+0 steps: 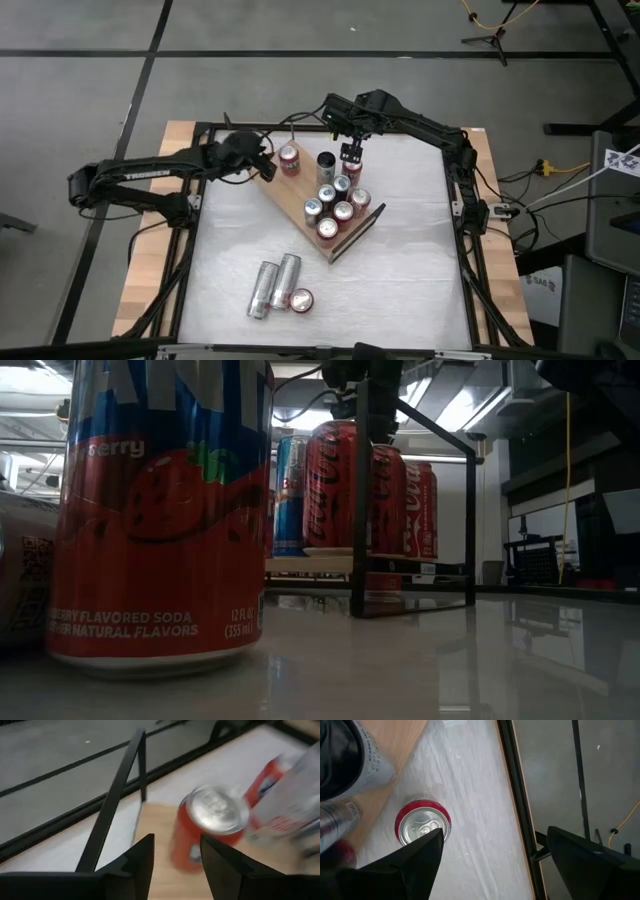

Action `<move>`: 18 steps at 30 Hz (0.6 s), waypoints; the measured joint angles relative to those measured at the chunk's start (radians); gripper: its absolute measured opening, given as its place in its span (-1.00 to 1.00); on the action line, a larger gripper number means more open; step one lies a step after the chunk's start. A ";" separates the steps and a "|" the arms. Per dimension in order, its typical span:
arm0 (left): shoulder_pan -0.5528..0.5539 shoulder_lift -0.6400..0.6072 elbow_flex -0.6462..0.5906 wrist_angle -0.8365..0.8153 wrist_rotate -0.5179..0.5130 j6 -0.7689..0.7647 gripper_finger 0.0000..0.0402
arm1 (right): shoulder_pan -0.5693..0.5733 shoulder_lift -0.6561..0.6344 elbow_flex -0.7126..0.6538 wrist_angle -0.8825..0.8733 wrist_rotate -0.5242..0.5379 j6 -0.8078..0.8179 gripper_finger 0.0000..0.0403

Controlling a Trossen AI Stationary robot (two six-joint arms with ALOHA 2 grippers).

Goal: Place canned beverage on shelf
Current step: Put the bottom left red soda can on the shelf

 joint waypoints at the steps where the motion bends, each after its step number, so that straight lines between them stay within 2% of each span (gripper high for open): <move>1: -0.001 -0.021 0.001 0.000 0.015 -0.014 -0.25 | 0.000 0.000 0.000 0.000 0.000 0.000 0.72; 5: -0.028 -0.081 0.001 -0.018 0.068 -0.091 -0.25 | 0.000 0.000 0.000 0.000 0.000 0.000 0.72; 9: -0.087 -0.086 0.001 -0.076 0.077 -0.211 -0.25 | 0.000 0.000 0.000 0.005 0.000 0.000 0.72; 14: -0.175 -0.032 0.001 -0.078 0.066 -0.353 -0.25 | 0.000 0.001 0.000 0.007 0.000 0.000 0.72; 18: -0.215 0.033 0.001 -0.072 -0.002 -0.431 -0.25 | 0.000 0.001 0.000 0.008 0.000 0.000 0.72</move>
